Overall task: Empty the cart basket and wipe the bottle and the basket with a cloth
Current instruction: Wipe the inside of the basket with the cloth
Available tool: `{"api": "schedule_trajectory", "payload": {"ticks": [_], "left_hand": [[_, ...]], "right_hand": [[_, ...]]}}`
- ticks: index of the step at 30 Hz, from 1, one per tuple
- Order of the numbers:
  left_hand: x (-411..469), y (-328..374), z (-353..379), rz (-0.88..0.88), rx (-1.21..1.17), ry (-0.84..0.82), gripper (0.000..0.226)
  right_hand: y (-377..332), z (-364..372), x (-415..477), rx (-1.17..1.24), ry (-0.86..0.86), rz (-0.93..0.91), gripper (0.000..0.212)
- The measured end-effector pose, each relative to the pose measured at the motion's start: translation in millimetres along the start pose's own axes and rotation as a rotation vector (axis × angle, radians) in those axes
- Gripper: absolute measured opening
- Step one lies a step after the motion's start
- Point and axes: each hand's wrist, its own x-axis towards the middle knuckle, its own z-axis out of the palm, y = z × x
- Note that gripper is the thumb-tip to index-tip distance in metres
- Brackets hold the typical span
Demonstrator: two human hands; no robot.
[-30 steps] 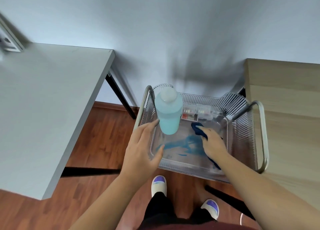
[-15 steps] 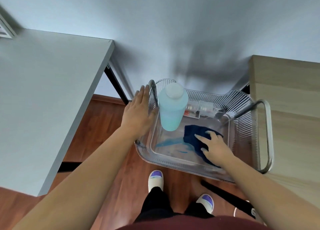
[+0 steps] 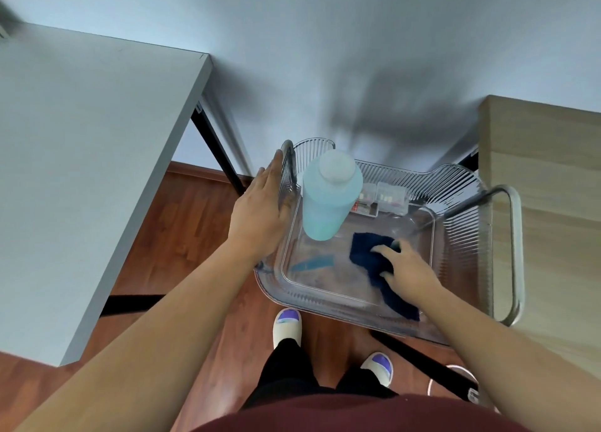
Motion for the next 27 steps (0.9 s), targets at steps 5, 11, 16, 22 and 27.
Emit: {"api": "schedule_trajectory", "payload": {"ticks": [5, 11, 16, 22, 27], "left_hand": [[0.7, -1.7, -0.7, -0.021, 0.008, 0.0, 0.068], [-0.1, -2.5, -1.3, -0.023, -0.025, -0.033, 0.071], [3.8, -2.3, -0.6, -0.043, -0.022, -0.022, 0.07], [1.7, -0.4, -0.5, -0.078, 0.005, 0.013, 0.059], [1.0, -2.3, 1.1, -0.069, -0.039, 0.04, 0.056]], "right_hand": [[-52.9, 14.2, 3.0, -0.053, -0.08, -0.16, 0.053], [4.1, 1.0, -15.9, -0.082, -0.188, -0.155, 0.041], [-25.3, -5.9, 10.8, 0.082, -0.046, -0.04, 0.05], [-43.0, 15.0, -9.4, -0.056, -0.217, -0.334, 0.051], [-11.2, 3.6, -8.2, 0.058, -0.173, -0.185, 0.057]]}}
